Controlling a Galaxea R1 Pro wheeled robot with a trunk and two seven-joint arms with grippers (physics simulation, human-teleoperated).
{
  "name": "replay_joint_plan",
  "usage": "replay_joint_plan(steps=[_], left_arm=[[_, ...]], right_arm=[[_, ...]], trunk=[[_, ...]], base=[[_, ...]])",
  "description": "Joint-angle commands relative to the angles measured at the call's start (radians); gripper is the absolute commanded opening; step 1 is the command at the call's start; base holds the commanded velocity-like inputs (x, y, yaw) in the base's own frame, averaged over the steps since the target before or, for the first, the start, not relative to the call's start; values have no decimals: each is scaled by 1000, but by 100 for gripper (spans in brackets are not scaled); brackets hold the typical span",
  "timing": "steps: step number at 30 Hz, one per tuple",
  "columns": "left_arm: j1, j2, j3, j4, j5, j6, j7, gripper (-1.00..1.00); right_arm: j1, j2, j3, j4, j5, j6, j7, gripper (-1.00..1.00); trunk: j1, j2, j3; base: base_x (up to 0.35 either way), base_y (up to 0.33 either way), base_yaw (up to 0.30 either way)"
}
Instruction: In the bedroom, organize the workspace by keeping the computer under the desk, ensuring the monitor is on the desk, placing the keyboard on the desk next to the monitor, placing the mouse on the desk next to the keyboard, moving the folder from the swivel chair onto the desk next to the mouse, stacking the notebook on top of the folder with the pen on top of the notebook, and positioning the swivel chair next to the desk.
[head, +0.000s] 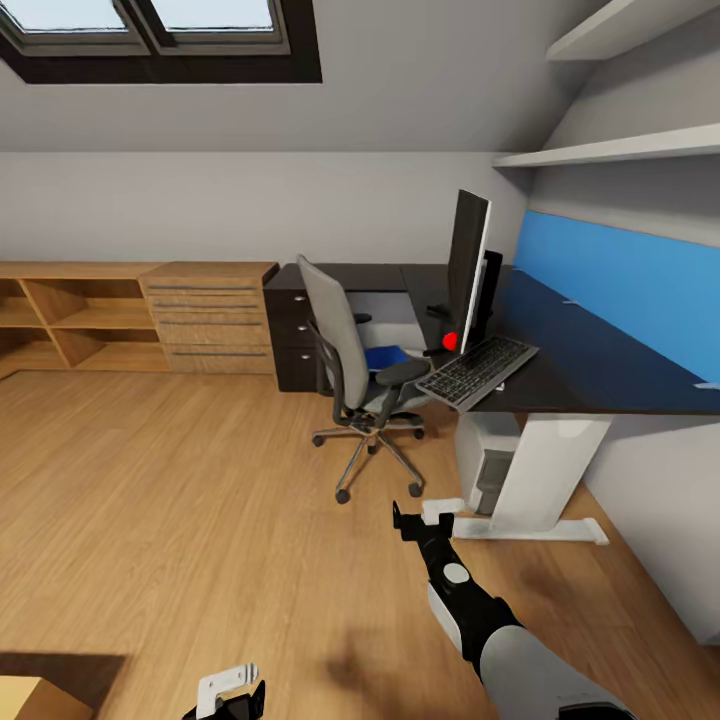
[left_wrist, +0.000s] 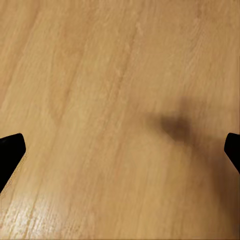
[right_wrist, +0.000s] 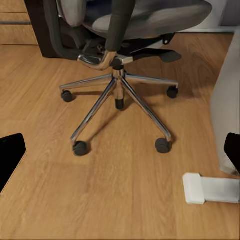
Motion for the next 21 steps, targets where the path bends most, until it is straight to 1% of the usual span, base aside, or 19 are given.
replay_joint_plan(steps=[1, 10, 15, 19, 21], left_arm=[[0, 0, 1, -2, 10, 6, 2, 100], [0, 0, -1, 20, 10, 5, -2, 100], [0, 0, -4, 22, 9, 4, -3, 100], [0, 0, -4, 22, 9, 4, -3, 100], [0, 0, -4, 22, 9, 4, -4, 100]], right_arm=[[-1, 0, 2, 4, 11, -9, -9, 100], [-1, 0, 2, 10, 12, -24, -9, 100], [-1, 0, 2, 10, 12, -26, -13, 100], [-1, 0, 3, 10, 15, -32, -44, 100], [-1, 0, 3, 10, 15, -38, -71, 100]], trunk=[[0, 0, -1], [0, 0, -1], [0, 0, -1], [0, 0, -1], [0, 0, -1]], base=[[115, 34, 1], [39, 6, 0], [160, -130, 0], [156, -127, 0], [64, -50, 0]])
